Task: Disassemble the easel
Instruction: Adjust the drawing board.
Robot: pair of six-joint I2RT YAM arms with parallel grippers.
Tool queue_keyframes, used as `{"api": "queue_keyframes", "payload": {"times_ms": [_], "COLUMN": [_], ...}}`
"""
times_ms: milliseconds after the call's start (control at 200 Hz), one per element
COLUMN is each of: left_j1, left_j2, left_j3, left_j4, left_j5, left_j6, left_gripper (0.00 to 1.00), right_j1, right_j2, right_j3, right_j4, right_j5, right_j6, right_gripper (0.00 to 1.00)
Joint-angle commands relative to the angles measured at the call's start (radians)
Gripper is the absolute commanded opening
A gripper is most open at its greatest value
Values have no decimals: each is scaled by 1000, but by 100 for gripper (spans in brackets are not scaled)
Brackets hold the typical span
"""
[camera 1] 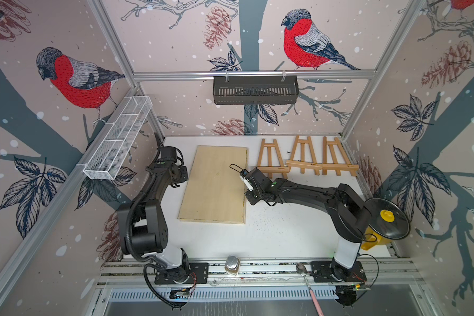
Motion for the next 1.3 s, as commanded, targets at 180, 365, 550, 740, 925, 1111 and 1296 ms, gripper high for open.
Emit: {"api": "queue_keyframes", "payload": {"times_ms": [180, 365, 550, 740, 925, 1111, 1296], "left_j1": [60, 76, 78, 81, 87, 87, 87], "left_j2": [105, 160, 184, 218, 238, 255, 273], "left_j3": [11, 20, 22, 31, 37, 38, 39], "left_j4": [-54, -66, -69, -73, -69, -73, -79], "left_j5": [35, 50, 68, 79, 110, 122, 142], "left_j6": [3, 5, 7, 11, 16, 19, 22], "left_gripper": [20, 20, 20, 20, 20, 20, 20], "right_j1": [-5, -6, -9, -11, -21, -26, -26], "right_j2": [52, 120, 157, 185, 209, 225, 231], "right_j3": [14, 57, 82, 104, 131, 148, 150], "right_j4": [15, -6, 1, 0, -7, -8, -3], "right_j5": [13, 29, 14, 18, 31, 27, 13], "right_j6": [36, 50, 55, 53, 51, 50, 51], "right_gripper": [6, 6, 6, 6, 6, 6, 6]}}
